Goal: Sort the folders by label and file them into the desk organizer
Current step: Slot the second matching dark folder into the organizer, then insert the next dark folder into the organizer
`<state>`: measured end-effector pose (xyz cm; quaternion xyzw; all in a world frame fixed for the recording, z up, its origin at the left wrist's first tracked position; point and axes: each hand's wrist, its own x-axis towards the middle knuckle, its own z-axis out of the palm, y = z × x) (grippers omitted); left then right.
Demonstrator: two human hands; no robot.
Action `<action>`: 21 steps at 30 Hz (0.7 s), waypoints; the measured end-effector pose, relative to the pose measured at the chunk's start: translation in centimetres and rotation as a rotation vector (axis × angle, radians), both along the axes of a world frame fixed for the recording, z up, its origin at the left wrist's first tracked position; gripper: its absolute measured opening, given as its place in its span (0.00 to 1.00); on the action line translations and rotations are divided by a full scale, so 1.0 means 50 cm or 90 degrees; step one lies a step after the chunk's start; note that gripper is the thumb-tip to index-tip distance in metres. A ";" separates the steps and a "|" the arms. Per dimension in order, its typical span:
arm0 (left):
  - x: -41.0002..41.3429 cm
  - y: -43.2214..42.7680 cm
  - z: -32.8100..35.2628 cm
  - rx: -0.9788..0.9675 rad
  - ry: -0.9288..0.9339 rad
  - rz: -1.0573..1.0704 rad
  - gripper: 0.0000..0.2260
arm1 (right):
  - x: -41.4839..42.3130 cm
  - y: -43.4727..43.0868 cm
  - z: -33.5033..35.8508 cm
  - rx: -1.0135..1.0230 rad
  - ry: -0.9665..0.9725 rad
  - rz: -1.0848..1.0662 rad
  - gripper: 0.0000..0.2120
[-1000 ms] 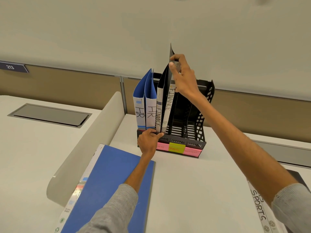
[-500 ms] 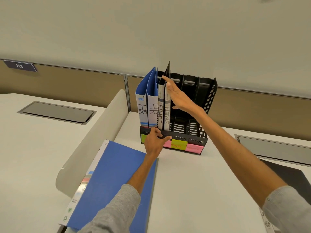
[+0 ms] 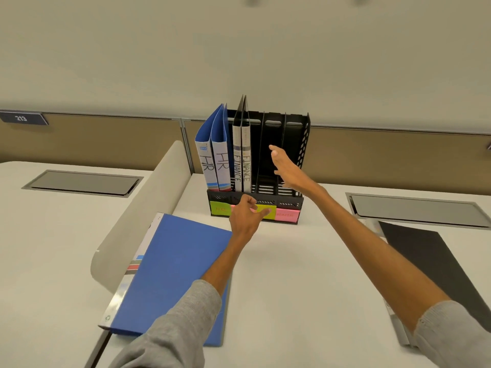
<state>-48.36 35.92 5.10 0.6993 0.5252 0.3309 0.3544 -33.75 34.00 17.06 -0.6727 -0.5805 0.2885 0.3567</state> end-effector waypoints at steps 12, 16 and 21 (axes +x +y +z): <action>0.126 -0.160 -0.031 -0.022 0.033 -0.079 0.19 | 0.146 -0.239 -0.070 -0.075 0.096 -0.187 0.30; 0.187 -0.224 -0.048 -0.031 0.058 -0.124 0.18 | 0.218 -0.332 -0.103 -0.081 0.120 -0.247 0.29; 0.257 -0.297 -0.065 -0.058 0.072 -0.166 0.18 | 0.301 -0.435 -0.150 -0.104 0.095 -0.303 0.30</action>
